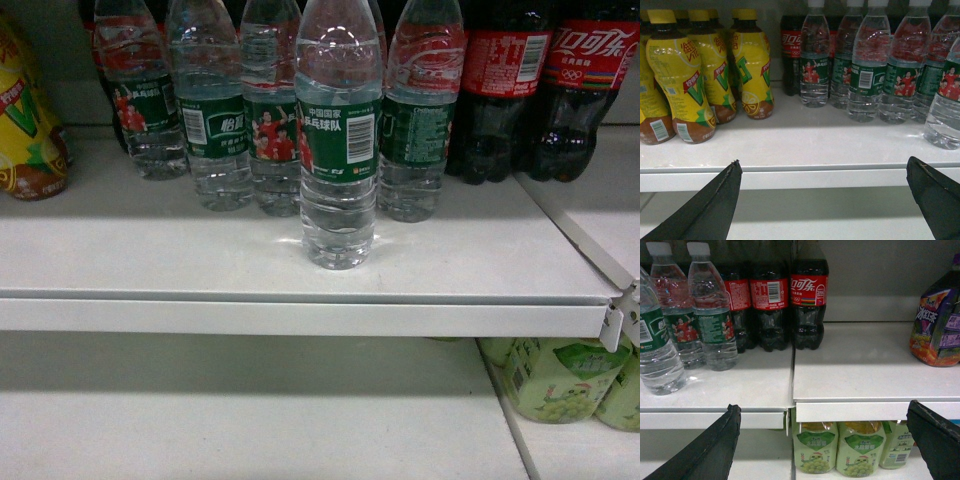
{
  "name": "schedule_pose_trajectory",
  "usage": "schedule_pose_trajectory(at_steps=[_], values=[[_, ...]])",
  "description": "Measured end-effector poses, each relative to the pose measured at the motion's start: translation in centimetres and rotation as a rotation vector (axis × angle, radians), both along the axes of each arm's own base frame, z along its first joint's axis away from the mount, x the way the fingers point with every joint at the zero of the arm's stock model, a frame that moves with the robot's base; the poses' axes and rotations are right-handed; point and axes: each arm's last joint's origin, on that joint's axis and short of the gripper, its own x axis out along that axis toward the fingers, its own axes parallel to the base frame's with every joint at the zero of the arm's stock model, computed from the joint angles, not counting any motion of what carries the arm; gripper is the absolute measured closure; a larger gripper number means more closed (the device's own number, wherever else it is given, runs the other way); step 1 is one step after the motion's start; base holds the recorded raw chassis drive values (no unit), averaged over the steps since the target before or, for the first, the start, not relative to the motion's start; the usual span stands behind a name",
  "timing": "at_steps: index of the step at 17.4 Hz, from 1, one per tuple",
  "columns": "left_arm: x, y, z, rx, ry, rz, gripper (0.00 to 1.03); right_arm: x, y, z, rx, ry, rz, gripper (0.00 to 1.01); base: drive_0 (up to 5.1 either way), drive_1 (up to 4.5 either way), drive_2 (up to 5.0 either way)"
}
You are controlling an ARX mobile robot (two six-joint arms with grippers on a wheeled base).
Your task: Move water from second to third shelf
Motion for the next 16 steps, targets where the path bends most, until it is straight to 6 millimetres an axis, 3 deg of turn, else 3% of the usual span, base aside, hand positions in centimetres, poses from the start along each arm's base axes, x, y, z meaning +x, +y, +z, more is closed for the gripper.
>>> schedule_pose_trajectory(at_steps=[12,14,16], values=[[0.0,0.0,0.0,0.000,0.000,0.000,0.05,0.0,0.0,0.0,0.000,0.000,0.000,0.03,0.0,0.00,0.0],[0.0,0.0,0.0,0.000,0.000,0.000,0.05,0.3,-0.1,-0.3,0.052,0.089,0.062,0.03,0.0,0.00,0.0],[0.0,0.0,0.0,0.000,0.000,0.000,0.05,1.7,-0.4,2.6,0.063,0.024,0.101,0.03,0.0,0.00,0.0]])
